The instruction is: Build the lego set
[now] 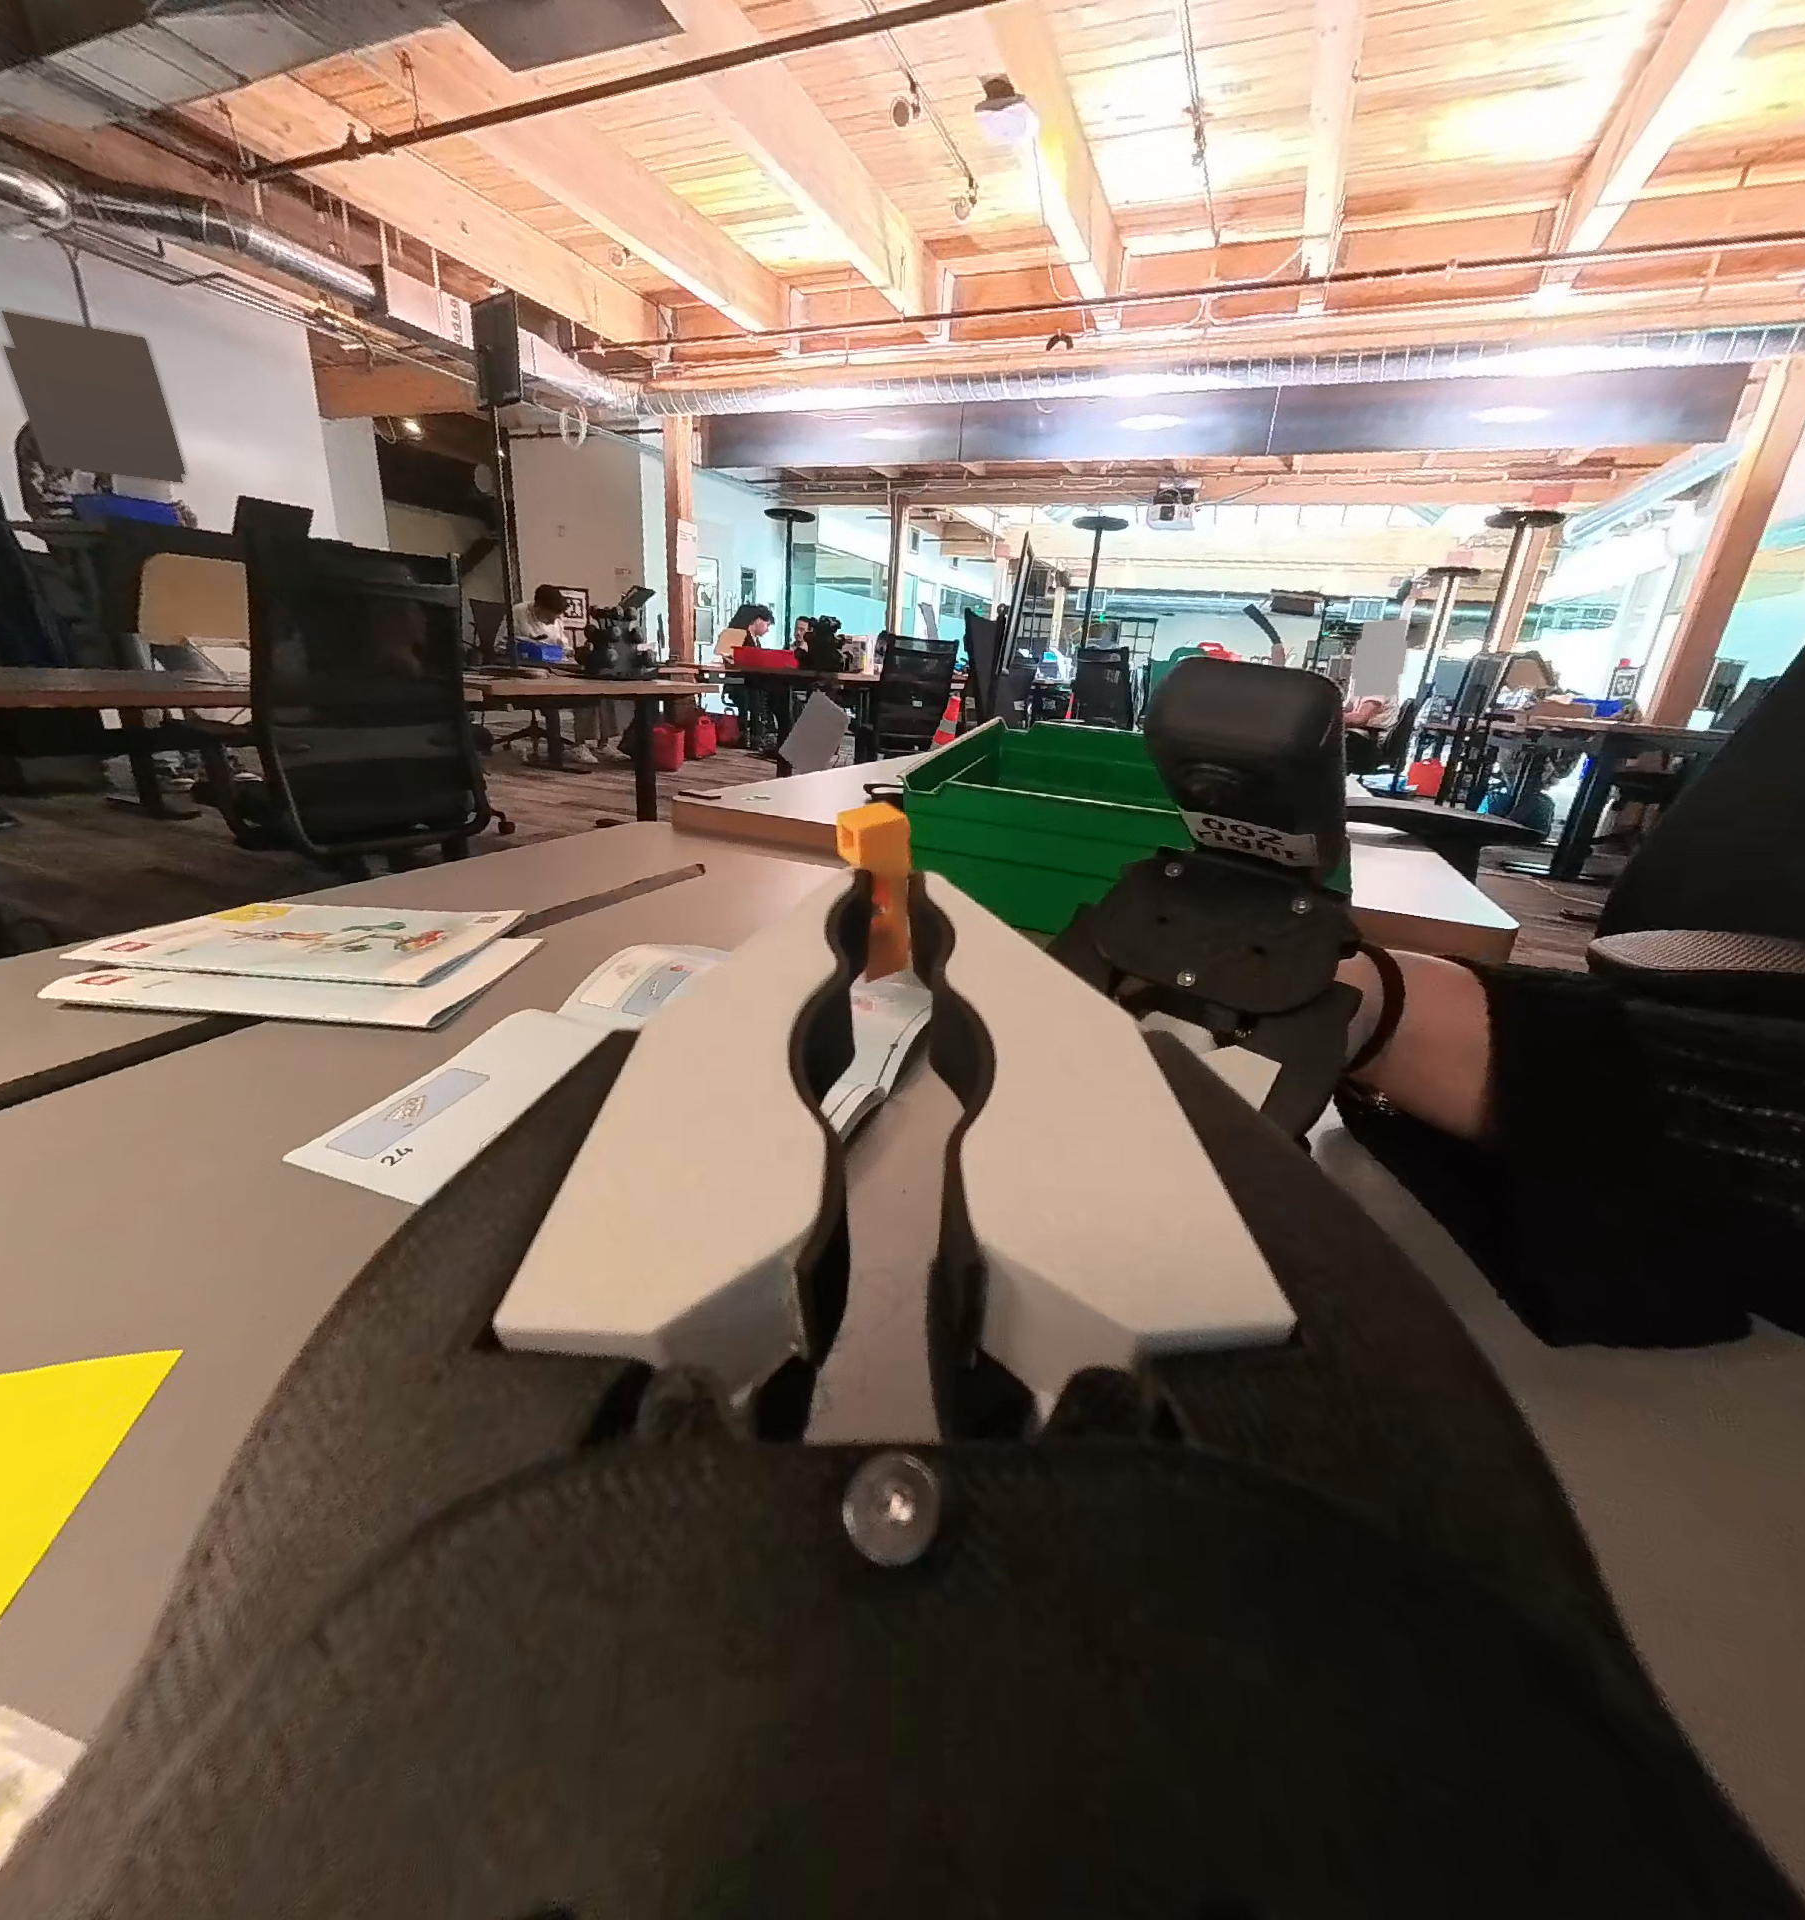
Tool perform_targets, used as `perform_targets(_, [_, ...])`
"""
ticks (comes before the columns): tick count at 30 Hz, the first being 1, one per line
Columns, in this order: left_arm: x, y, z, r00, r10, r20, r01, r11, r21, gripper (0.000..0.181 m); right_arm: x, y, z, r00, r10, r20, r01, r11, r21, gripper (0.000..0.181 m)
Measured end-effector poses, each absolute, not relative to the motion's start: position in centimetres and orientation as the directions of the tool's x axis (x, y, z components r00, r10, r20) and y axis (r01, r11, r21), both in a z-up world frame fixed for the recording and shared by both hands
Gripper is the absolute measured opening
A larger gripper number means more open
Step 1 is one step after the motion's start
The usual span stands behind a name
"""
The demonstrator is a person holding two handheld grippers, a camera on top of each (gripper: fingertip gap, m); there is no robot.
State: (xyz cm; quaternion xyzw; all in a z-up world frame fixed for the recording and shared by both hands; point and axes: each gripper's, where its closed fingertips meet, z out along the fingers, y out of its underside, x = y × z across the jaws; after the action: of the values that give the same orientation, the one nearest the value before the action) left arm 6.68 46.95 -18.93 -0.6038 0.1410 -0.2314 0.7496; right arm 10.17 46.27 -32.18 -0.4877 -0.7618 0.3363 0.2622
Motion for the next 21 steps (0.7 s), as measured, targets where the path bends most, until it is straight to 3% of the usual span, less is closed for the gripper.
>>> perform_targets(12, [6.8,46.9,-18.9,0.837,-0.539,0.094,0.207,0.153,-0.966,0.005,10.1,46.5,-31.5,-0.374,0.926,0.043,0.545,0.257,-0.798,0.034])
perform_targets(17, [7.5,45.8,-17.7,0.751,-0.644,0.144,0.315,0.157,-0.936,0.005,10.5,46.7,-28.8,-0.382,0.924,-0.036,0.426,0.141,-0.894,0.05])
perform_targets(21, [8.2,45.2,-17.0,0.696,-0.701,0.155,0.359,0.152,-0.921,0.005,10.6,47.6,-25.9,-0.361,0.927,-0.098,0.291,0.012,-0.957,0.052])
